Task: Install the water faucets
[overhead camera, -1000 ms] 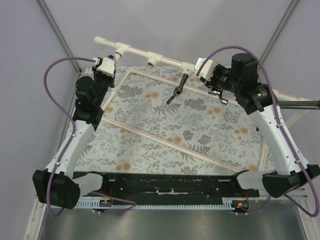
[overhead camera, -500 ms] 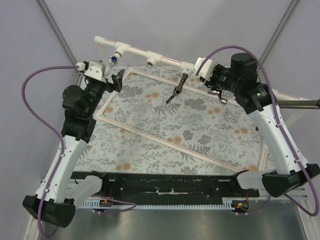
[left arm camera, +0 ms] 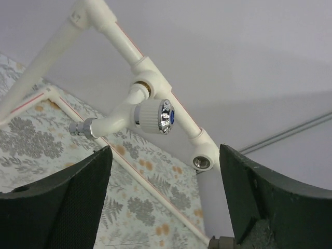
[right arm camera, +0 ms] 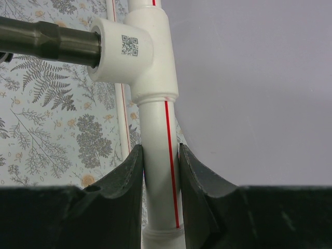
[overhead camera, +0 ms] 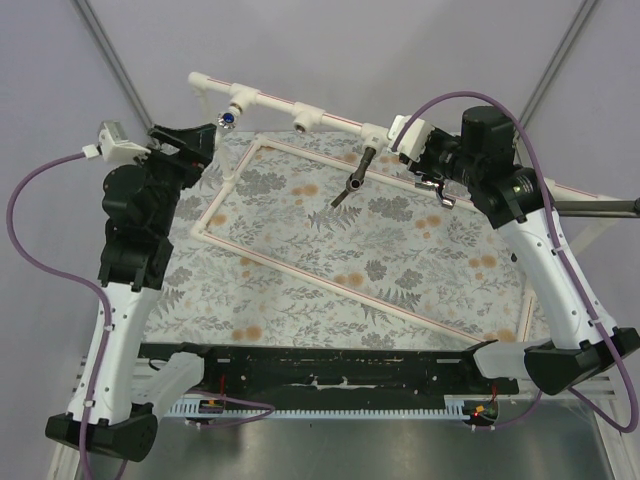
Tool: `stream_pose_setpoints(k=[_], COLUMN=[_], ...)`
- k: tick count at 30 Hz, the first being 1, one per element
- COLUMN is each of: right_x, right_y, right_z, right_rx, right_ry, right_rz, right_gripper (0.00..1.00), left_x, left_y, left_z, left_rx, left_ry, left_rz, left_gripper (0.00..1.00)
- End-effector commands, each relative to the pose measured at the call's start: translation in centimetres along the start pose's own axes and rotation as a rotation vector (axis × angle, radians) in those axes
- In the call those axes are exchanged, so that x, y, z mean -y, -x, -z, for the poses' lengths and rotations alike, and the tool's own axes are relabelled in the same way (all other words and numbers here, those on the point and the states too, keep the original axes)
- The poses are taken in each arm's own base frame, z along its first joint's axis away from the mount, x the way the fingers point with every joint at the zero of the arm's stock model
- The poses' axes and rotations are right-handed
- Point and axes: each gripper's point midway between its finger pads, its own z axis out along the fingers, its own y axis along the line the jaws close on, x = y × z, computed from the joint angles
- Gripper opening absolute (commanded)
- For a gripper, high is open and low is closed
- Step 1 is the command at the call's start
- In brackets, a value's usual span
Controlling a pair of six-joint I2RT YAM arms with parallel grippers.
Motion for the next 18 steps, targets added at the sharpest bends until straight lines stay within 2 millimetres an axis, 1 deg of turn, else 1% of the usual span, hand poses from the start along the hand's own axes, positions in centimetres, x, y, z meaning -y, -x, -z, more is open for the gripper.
stream_pose_setpoints(k=[1,3,7,9,12,15,18], right_x=[-5.5,-5.4,-5.4,-5.4,-5.4,-5.3,-5.2], right_y=[-4.0,-3.9,-3.9,-4.0,-4.0,-4.0,-4.1], right_z=[-1.7,-1.5,-1.4,-1.4,-1.3,-1.2,-1.1], right_rx=[-0.129,-0.125,-0.122,-0.125,-0.124,-0.127,-0.131], right_ry=[0.175,0.17,0.167,0.163,0.16,0.156,0.151], right_rz=[-0.1,-0.098,-0.096,-0.097,-0.094,-0.093,-0.091], right_gripper=[0.0,0.0,0.0,0.0,0.0,0.0,0.0], left_x=[0.1,-0.6,-1.4,-1.4,-2.0,-1.7,-2.2], left_y=[0.0,-0.7,-1.4,-1.8,-2.4,-2.1,-2.0], left_z=[0.1,-0.4,-1.5,-2.2,-3.3,-4.0,-4.7], left_rx=[-0.029,-0.041,-0.048,-0.062,-0.068,-0.052,-0.028], left_ry=[0.055,0.077,0.091,0.09,0.116,0.086,0.103], left_rz=[0.384,0.467,0.62,0.67,0.732,0.788,0.809], left_gripper=[0.86,0.86,0.85,0.85,0.85,0.85,0.85])
